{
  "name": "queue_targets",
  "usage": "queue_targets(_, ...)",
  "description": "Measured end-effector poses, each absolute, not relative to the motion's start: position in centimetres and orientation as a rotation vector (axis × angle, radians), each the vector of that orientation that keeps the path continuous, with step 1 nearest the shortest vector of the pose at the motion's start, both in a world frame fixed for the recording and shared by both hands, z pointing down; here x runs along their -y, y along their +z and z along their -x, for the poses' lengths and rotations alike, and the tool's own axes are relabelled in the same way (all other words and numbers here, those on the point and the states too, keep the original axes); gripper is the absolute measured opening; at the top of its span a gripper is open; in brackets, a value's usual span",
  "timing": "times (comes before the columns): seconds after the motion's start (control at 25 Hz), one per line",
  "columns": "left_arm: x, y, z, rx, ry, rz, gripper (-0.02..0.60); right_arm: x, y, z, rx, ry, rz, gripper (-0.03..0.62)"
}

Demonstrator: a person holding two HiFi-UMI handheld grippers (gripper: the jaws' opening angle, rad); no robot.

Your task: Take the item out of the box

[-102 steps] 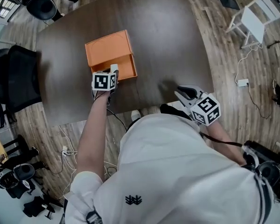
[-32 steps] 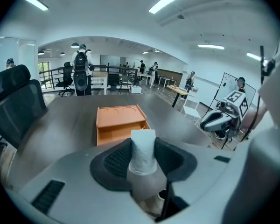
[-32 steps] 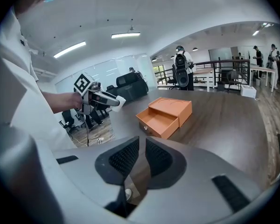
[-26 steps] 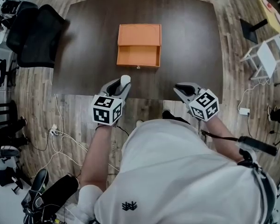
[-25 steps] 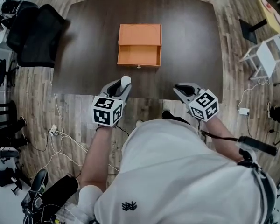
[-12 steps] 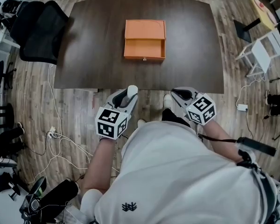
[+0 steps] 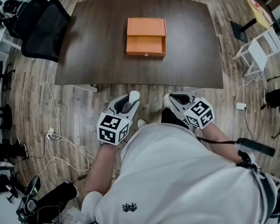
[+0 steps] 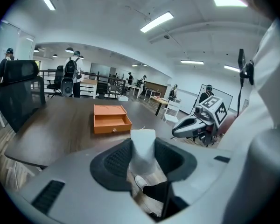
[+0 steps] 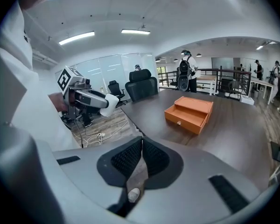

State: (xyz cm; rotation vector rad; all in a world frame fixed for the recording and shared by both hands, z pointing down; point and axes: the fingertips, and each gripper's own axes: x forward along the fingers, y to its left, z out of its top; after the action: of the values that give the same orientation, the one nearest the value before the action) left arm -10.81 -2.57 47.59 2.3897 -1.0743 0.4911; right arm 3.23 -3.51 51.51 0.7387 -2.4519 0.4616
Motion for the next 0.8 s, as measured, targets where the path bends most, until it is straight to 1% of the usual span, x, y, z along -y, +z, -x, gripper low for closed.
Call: queue_targets(0.8, -0.3, 47.4, 11.0, 1.074, 0.449, -2.405, 0.164, 0.6, 51.0, -1.7, 2.444, 0.397, -0.687, 0.003)
